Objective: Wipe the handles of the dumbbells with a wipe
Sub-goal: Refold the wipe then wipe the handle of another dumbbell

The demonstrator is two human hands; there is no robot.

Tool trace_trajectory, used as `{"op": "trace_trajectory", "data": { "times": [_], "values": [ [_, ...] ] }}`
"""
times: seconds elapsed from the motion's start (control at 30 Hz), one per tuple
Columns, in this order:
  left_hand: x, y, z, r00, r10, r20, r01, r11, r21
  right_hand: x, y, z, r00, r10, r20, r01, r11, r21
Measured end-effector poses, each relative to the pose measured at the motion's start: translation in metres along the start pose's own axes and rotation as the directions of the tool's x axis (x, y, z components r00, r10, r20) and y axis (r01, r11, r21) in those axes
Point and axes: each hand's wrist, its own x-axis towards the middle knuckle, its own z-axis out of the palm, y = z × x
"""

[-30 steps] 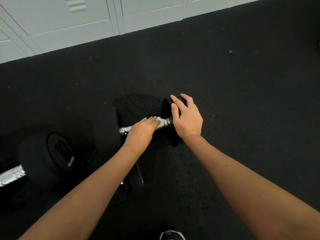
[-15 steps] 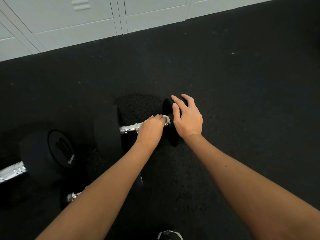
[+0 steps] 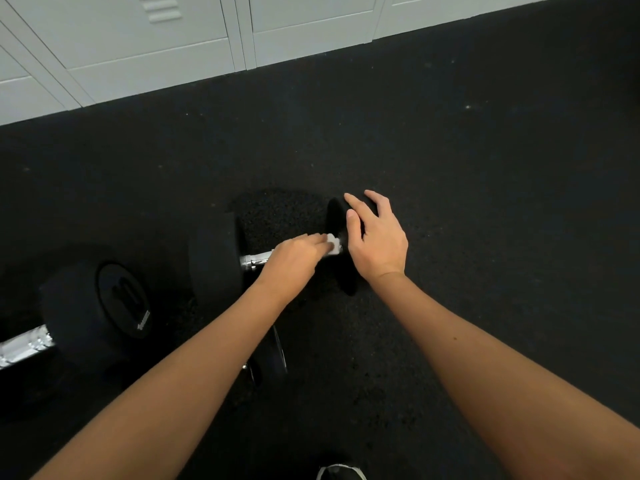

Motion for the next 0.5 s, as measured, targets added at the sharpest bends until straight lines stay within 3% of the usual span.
{"op": "trace_trajectory", "data": {
  "times": [0.07,0.17,0.23,0.4,0.43,0.5],
  "values": [
    [-0.008,-0.008,-0.001,1.0,0.008,-0.016,-0.008,1.0,-0.002,-0.002,0.001,0.0,1.0,-0.005,-0.009,0.004,1.0,-0.006],
    [0.013,-0.007,-0.01,0.985,-0.148,0.094,0.147,0.989,0.01,-0.002,0.0,0.0,1.0,-0.009,-0.008,0.009,1.0,-0.011],
    [0.018,0.001,-0.01,0.98,-0.166,0.114,0.164,0.986,0.021,-0.001,0.0,0.0,1.0,-0.005,-0.007,0.005,1.0,-0.007],
    [-0.023,-0.005,0.012,0.975,0.088,-0.202,-0.086,0.996,0.018,-0.003,0.001,0.001,1.0,-0.009,-0.018,0.009,1.0,-0.017],
    [-0.023,-0.008,0.016,0.964,0.106,-0.246,-0.096,0.994,0.053,-0.004,0.001,0.001,1.0,-0.009,-0.018,0.009,1.0,-0.015],
    [-0.017,-0.002,0.012,0.979,0.024,-0.202,-0.018,0.999,0.035,-0.003,0.001,0.001,1.0,-0.005,-0.015,0.005,1.0,-0.012]
  ]
}}
